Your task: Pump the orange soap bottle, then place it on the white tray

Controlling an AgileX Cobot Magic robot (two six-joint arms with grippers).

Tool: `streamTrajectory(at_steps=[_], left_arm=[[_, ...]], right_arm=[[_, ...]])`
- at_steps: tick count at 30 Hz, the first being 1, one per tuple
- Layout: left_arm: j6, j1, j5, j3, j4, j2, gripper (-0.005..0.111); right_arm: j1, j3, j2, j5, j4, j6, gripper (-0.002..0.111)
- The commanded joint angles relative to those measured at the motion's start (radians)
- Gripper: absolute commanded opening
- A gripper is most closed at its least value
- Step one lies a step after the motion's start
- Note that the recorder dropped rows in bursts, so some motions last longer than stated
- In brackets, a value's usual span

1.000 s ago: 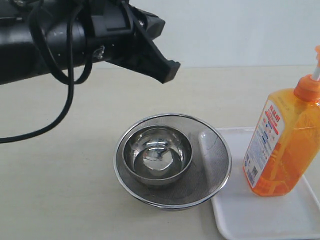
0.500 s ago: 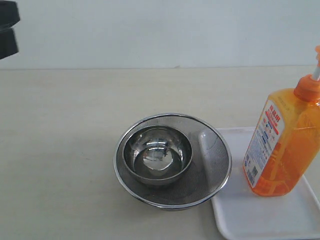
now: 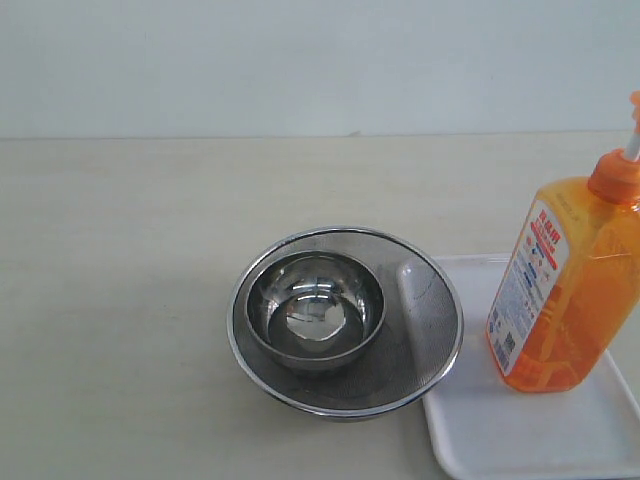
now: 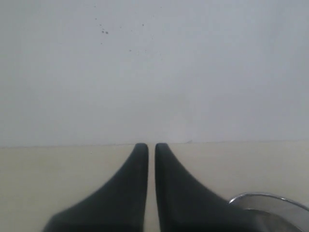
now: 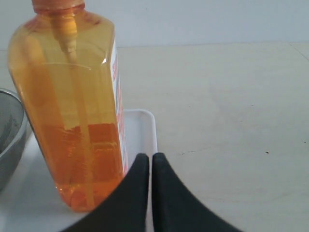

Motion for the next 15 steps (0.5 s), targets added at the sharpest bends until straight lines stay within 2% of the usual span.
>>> streamTrajectory(at_steps=[1,7,15], left_arm=[[-0.023,0.032,0.013,0.079,-0.017,-0.14,0.005],[-0.023,0.036,0.013,0.154,-0.041,-0.265,0.005],[-0.023,0.036,0.003,0.192,-0.075,-0.281,0.005]], right_arm=[[-0.001,0.005,-0.006,-0.005,-0.004,-0.001,0.0],[-0.001,0.005,-0.006,-0.005,-0.004,-0.001,0.0],[-0.001,0.005,-0.006,-0.005,-0.004,-0.001,0.0]])
